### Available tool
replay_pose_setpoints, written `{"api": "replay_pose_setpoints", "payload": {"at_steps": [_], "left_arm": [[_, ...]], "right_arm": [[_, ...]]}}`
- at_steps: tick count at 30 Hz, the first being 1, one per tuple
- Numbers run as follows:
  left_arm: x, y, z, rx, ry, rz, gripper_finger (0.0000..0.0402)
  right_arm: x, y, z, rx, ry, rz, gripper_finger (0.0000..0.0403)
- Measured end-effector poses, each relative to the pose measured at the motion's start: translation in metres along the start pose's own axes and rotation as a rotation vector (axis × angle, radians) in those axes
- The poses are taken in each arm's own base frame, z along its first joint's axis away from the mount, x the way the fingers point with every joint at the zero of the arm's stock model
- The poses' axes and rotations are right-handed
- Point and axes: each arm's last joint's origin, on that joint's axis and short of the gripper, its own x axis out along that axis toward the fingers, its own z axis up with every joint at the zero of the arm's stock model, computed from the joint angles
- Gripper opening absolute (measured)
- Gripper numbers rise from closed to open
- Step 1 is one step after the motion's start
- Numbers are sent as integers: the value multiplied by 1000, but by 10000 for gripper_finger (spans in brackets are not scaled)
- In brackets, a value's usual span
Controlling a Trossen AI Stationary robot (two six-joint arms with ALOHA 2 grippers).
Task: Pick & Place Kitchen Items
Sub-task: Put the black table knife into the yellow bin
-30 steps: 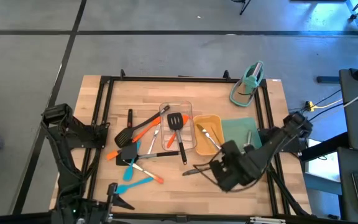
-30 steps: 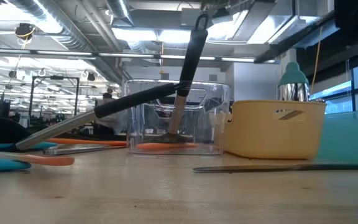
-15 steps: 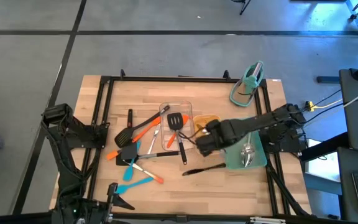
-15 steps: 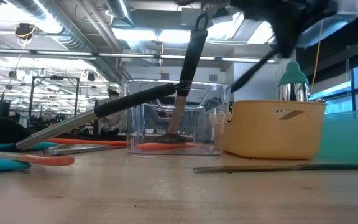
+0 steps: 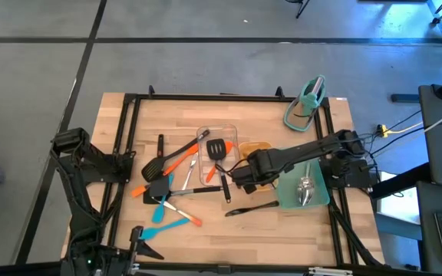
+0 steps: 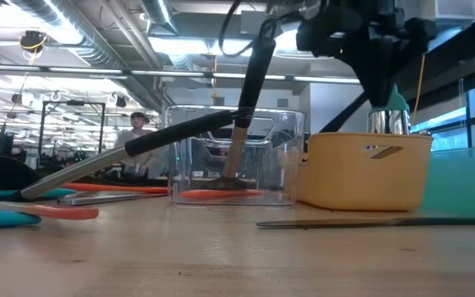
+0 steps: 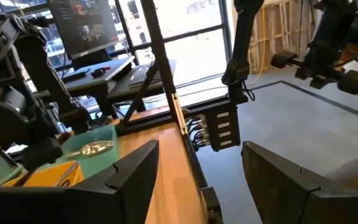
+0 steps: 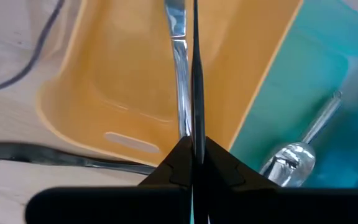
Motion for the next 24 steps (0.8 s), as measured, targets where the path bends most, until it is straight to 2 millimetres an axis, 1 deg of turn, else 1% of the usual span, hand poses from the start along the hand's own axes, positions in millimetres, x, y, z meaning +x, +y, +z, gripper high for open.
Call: {"api": "replay_pose_setpoints", "payload": {"at_steps": [7,12,20,24], "left_arm": [[0,0,0,3,1,8,226],[0,0,-1,4,3,8,226],[0,0,-1,7,6,9,226],[0,0,-1,7,6,10,226]], "right_arm": [[17,14,2,-60,31,-25,16],[23,16,7,-74,37,-41,16],[33,21,21,-85,25,-39,16],[37,24,25,-88,20,-41,16]]}}
